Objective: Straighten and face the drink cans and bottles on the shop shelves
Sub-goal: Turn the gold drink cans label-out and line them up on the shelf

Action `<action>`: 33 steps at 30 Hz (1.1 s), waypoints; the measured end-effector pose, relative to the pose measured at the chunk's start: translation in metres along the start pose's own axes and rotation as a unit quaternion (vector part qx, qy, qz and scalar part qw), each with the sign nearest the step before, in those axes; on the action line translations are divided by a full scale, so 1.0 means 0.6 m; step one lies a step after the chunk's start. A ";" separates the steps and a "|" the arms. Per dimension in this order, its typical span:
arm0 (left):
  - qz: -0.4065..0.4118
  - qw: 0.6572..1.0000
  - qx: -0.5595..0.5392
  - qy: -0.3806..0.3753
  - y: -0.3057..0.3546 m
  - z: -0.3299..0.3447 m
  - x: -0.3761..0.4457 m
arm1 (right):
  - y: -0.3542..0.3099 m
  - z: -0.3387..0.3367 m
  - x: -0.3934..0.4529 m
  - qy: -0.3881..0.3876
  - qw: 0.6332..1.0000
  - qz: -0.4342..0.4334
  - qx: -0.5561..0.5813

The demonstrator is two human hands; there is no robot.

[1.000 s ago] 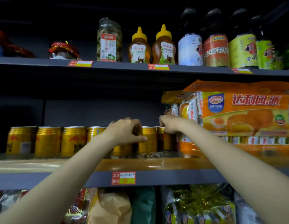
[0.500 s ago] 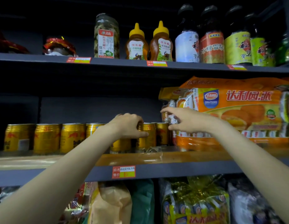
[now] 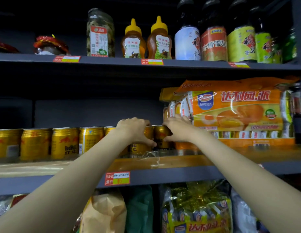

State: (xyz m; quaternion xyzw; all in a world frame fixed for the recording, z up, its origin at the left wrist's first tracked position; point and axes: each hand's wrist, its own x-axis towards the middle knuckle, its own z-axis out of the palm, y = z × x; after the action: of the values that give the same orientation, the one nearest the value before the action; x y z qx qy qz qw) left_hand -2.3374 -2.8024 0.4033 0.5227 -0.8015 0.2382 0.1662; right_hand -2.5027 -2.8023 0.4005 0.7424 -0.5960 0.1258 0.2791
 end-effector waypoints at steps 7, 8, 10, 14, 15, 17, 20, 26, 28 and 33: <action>-0.001 0.999 0.027 0.019 0.006 0.000 0.000 | -0.005 -0.001 -0.002 0.034 0.995 -0.002 0.098; 0.000 0.999 0.025 0.022 0.005 0.001 0.000 | -0.007 -0.001 -0.001 0.036 0.994 0.002 0.102; 0.002 1.000 0.016 0.025 0.003 0.002 -0.003 | -0.009 0.000 0.002 0.046 0.994 0.004 0.096; 0.001 1.000 0.004 0.020 0.001 0.001 -0.005 | -0.009 -0.003 -0.004 0.076 0.989 -0.014 0.127; 0.001 1.000 0.001 0.016 0.002 0.001 -0.004 | -0.006 -0.007 -0.010 0.075 0.985 -0.020 0.153; 0.004 1.000 0.002 0.008 0.004 0.002 -0.004 | -0.001 -0.021 -0.028 0.078 0.973 -0.025 0.214; 0.007 1.000 0.003 0.001 0.000 0.001 -0.008 | 0.005 -0.055 -0.057 0.099 0.960 -0.026 0.261; 0.073 0.956 -0.238 0.155 -0.008 -0.026 -0.072 | 0.021 -0.103 -0.103 0.144 0.860 0.044 0.488; 0.085 0.900 -0.393 0.167 0.007 -0.037 -0.103 | 0.014 -0.111 -0.124 0.130 0.787 0.041 0.602; 0.101 0.796 -0.596 0.046 0.039 -0.048 -0.146 | -0.020 -0.129 -0.156 0.093 0.686 -0.042 0.720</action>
State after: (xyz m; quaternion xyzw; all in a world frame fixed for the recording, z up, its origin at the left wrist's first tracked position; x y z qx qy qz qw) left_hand -2.3236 -2.7120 0.3769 0.2250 -0.8246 -0.2470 0.4565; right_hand -2.5039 -2.6810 0.4116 0.7239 -0.2608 0.5728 -0.2825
